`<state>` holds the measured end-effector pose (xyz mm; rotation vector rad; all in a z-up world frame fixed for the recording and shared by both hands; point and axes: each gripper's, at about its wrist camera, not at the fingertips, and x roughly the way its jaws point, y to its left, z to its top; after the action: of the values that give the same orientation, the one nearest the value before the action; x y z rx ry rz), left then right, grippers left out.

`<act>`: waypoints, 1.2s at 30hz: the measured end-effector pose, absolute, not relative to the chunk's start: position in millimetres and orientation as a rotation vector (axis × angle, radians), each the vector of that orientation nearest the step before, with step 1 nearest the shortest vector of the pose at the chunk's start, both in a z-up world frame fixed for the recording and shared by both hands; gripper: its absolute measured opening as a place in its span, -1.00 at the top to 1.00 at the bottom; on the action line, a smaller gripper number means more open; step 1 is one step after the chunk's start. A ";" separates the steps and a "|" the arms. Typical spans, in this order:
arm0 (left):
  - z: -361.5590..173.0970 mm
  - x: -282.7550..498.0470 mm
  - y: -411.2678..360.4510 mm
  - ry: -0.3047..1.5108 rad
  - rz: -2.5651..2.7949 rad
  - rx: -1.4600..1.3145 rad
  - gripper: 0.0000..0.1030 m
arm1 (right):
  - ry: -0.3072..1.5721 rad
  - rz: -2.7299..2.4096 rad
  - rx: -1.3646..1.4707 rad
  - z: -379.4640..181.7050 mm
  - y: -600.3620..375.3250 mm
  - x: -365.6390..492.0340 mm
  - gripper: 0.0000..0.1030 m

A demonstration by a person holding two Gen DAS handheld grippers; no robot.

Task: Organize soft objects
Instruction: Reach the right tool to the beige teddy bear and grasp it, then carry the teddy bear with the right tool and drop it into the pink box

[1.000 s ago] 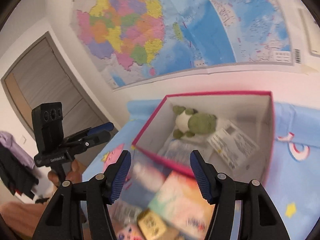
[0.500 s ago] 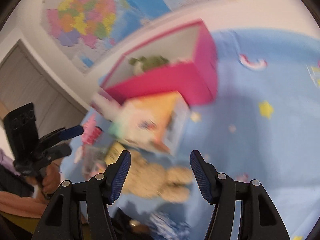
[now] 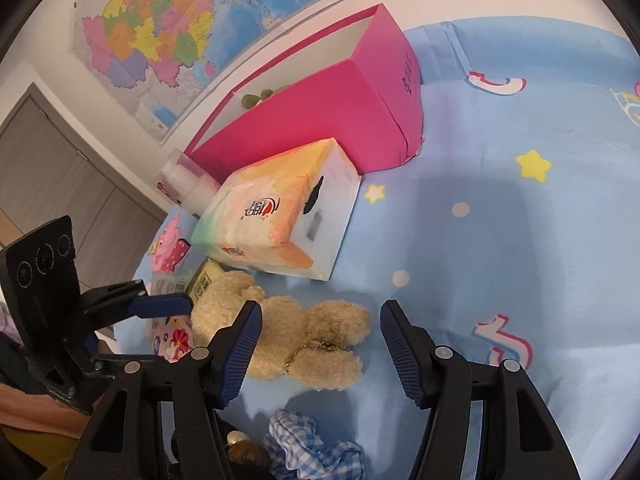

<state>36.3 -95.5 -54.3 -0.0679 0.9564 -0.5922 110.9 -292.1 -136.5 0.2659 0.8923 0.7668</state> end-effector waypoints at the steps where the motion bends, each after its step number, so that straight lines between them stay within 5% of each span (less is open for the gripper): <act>1: -54.8 36.9 -95.3 0.963 -0.593 -0.070 -0.04 | 0.890 0.771 0.268 -136.8 -291.9 111.4 -0.23; 7: -60.2 42.9 -98.9 0.994 -0.614 -0.082 0.14 | 0.884 0.793 0.262 -138.3 -291.6 107.8 0.05; 11: -61.2 45.8 -96.9 0.999 -0.617 -0.098 0.22 | 0.877 0.780 0.255 -139.7 -294.5 105.5 0.71; 29: -70.1 58.5 -96.6 1.049 -0.631 -0.178 0.26 | 0.806 0.782 0.261 -121.8 -302.5 90.3 0.79; 34: -76.1 58.8 -100.5 1.071 -0.617 -0.158 0.26 | 0.855 0.757 0.325 -137.6 -312.4 103.2 0.28; 36: -76.9 59.0 -101.3 1.074 -0.615 -0.156 0.26 | 0.874 0.768 0.341 -143.9 -312.9 107.3 0.27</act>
<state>59.0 -101.3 -76.9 -0.1557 1.0740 -0.6148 107.3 -312.9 -143.9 0.3408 0.8739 0.7678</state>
